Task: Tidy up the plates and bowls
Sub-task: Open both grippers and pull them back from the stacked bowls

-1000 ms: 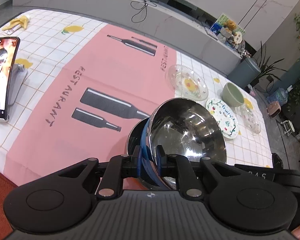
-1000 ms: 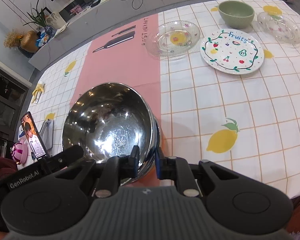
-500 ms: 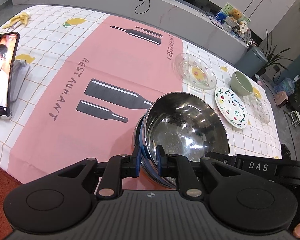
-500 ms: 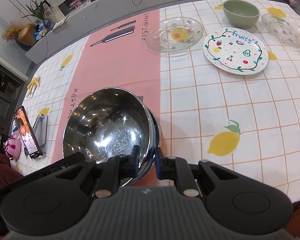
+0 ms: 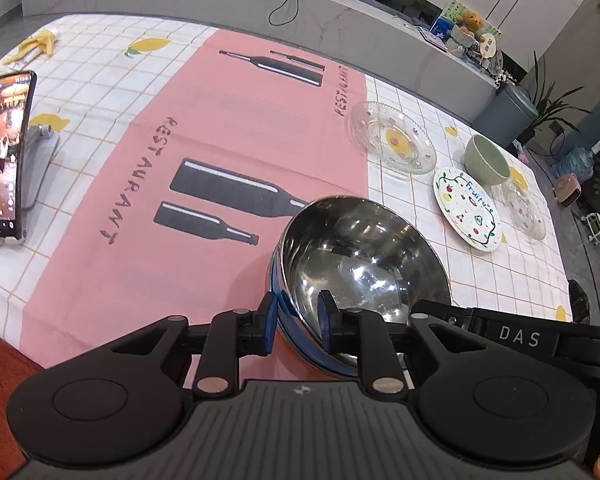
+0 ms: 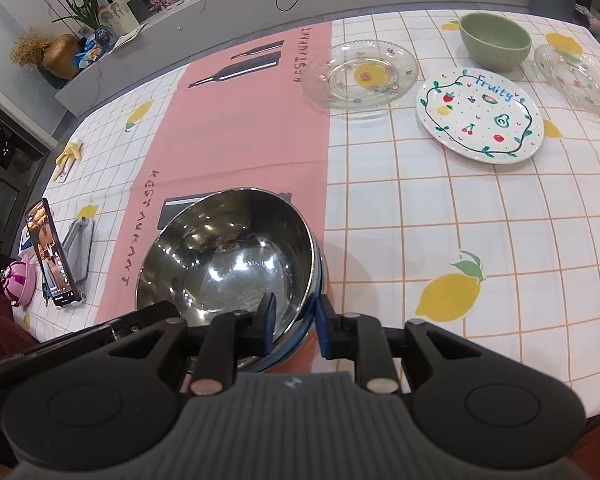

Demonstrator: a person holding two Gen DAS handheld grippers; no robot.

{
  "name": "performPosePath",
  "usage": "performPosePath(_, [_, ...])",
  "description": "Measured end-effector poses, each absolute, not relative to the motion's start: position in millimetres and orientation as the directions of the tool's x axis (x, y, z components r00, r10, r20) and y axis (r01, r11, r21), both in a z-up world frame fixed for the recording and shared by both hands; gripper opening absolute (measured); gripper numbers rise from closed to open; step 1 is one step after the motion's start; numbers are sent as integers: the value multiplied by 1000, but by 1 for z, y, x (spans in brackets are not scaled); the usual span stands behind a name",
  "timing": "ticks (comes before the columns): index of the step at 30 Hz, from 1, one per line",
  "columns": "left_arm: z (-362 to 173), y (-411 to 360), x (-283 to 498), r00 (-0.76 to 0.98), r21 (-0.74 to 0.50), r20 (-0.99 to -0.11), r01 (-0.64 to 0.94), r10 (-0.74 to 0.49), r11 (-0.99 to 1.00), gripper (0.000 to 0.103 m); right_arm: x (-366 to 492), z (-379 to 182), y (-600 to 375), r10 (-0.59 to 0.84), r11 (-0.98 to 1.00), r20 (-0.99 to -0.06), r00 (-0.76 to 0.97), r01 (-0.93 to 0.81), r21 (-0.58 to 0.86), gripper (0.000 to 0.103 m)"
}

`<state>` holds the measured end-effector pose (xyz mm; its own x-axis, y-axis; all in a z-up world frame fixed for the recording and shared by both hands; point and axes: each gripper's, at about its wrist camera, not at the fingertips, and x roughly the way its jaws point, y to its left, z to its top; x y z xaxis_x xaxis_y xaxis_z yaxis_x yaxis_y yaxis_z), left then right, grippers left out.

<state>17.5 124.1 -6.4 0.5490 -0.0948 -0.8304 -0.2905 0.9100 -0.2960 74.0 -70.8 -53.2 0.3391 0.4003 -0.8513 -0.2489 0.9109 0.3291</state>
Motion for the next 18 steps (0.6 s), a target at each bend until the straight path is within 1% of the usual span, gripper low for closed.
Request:
performPosePath(3, [1, 123, 16, 567, -282, -820, -285, -76, 916, 38, 72, -48, -72, 399, 911, -844, 359, -257, 322, 23])
performPosePath(5, [5, 124, 15, 585, -273, -809, -279, -63, 921, 43, 71, -44, -73, 397, 913, -836, 380, -261, 314, 32])
performPosePath(6, [7, 124, 15, 593, -268, -803, -277, -55, 923, 45, 71, -42, -74, 393, 914, -832, 391, -263, 309, 32])
performPosePath(10, [8, 128, 15, 618, -278, -784, -272, -54, 921, 48, 71, -39, -78, 391, 916, -821, 415, -258, 306, 37])
performPosePath(12, [5, 129, 14, 626, -291, -777, -268, -64, 918, 48, 72, -40, -80, 394, 916, -819, 417, -252, 313, 37])
performPosePath(13, [4, 129, 14, 628, -291, -776, -264, -65, 920, 48, 72, -40, -81, 394, 916, -819, 418, -249, 314, 36])
performPosePath(14, [3, 129, 14, 631, -289, -773, -260, -65, 921, 47, 71, -41, -82, 392, 917, -820, 418, -246, 313, 28])
performPosePath(15, [2, 128, 13, 635, -286, -770, -256, -63, 923, 40, 71, -43, -82, 393, 917, -820, 416, -247, 314, 24])
performPosePath(16, [1, 127, 13, 637, -283, -768, -251, -62, 926, 31, 71, -44, -83, 394, 916, -822, 412, -248, 315, 18])
performPosePath(17, [1, 126, 12, 638, -281, -768, -248, -62, 927, 28, 70, -45, -83, 396, 915, -822, 409, -250, 317, 14])
performPosePath(18, [0, 125, 12, 637, -280, -768, -245, -63, 928, 23, 69, -46, -83, 404, 912, -819, 407, -254, 323, 12])
